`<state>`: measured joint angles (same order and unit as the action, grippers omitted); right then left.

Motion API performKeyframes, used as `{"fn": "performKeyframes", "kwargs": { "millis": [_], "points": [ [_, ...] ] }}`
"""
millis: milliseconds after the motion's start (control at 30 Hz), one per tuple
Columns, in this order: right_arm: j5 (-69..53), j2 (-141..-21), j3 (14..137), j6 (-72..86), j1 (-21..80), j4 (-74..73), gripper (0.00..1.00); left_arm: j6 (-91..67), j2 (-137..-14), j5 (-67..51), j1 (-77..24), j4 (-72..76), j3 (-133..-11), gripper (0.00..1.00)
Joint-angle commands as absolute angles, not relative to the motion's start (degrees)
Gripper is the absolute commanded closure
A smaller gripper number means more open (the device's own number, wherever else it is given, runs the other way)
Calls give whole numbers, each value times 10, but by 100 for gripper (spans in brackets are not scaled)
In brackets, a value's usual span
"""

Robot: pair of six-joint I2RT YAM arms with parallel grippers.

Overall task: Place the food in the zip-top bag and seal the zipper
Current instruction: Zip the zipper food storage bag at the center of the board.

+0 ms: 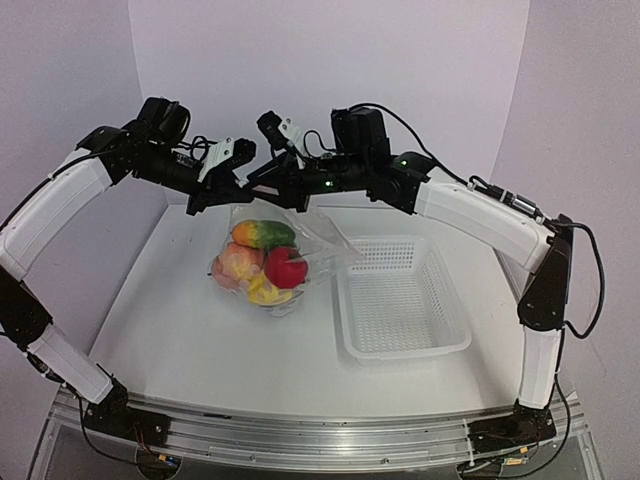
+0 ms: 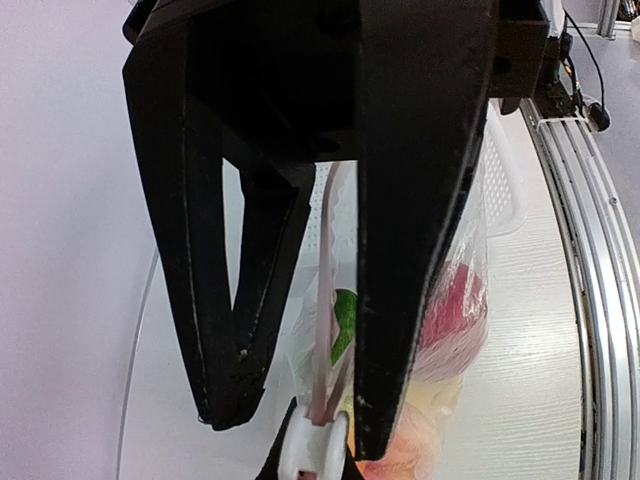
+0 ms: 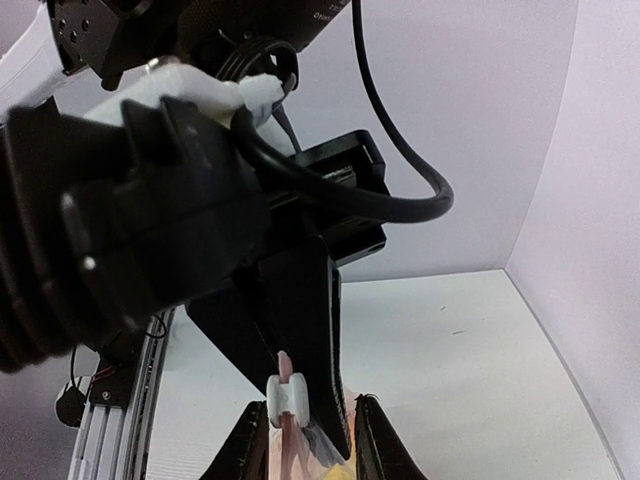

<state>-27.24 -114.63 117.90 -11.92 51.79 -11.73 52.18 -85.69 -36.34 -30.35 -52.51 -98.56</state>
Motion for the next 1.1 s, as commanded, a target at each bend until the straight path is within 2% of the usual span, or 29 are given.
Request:
{"fn": "performKeyframes", "kwargs": {
  "millis": [0,233,800,933,1067],
  "points": [
    [-276,-1145,1217,-119,517,-117,74,520,-846,-383,-306,-496,-996,100],
    [-281,-1160,1239,-123,517,-127,79,519,-846,-383,-306,-494,-999,100],
    [-275,-1174,1244,-135,521,-151,76,518,-851,-382,-306,-493,-1002,100],
    [-298,-1168,1243,-132,521,-154,71,518,-851,-381,-306,-493,-1001,100],
    [-315,-1163,1248,-128,521,-153,70,519,-851,-379,-306,-491,-997,100]
  ]
}}
